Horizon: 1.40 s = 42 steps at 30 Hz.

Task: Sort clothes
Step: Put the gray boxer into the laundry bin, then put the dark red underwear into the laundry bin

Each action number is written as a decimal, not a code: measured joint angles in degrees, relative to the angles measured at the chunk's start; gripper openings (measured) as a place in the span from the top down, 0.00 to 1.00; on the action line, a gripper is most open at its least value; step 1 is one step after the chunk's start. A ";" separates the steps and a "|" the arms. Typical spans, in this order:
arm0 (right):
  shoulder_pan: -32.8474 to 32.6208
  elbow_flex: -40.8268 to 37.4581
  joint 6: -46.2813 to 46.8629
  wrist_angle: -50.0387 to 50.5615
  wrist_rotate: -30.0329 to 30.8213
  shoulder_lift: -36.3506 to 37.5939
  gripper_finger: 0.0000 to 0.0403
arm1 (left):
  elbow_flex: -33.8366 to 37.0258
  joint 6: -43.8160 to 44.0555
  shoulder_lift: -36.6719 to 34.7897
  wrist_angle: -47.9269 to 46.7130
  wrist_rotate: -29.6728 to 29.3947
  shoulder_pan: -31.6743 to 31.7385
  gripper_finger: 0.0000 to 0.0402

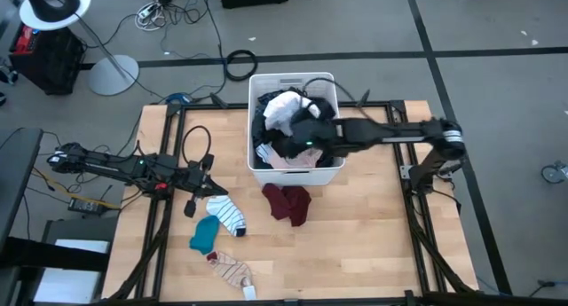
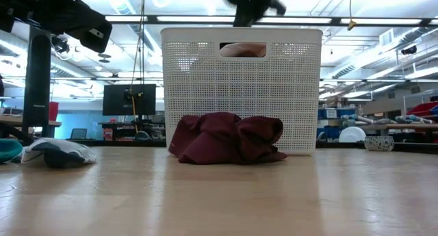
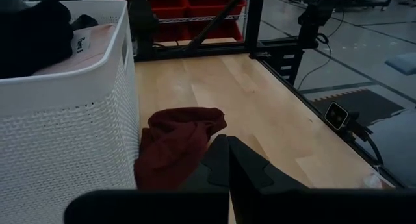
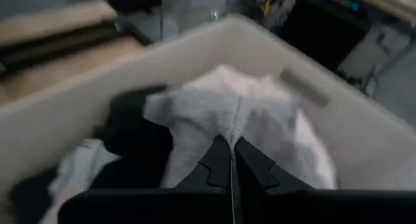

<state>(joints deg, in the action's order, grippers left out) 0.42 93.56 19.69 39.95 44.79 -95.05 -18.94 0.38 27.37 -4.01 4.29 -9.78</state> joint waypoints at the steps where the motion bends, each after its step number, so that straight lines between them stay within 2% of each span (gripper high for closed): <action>1: 0.71 0.00 0.81 0.34 -0.54 -1.52 0.99 | 0.00 0.00 -0.01 0.00 0.00 0.00 1.00; 10: 7.31 0.11 11.34 4.32 -9.14 -13.27 0.97 | 0.00 0.04 0.00 -0.12 0.02 -0.01 1.00; 18: 10.61 0.28 12.28 1.21 -16.24 -17.11 0.96 | 0.00 0.07 -0.01 -0.20 0.02 0.00 1.00; 25: 10.38 -0.13 10.57 1.91 -18.74 -12.59 0.92 | 0.00 0.07 0.01 -0.17 0.02 0.00 1.00; 36: 6.53 -0.13 9.71 5.67 -18.98 -0.42 0.69 | 0.00 0.09 0.01 -0.20 0.03 0.00 1.00; 42: 2.74 -0.13 8.65 8.47 -18.43 5.56 0.62 | 0.00 0.10 -0.01 -0.20 0.02 -0.02 1.00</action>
<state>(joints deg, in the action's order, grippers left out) 3.16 93.43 28.34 48.42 26.36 -89.48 -18.94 0.49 27.35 -4.21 4.32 -9.80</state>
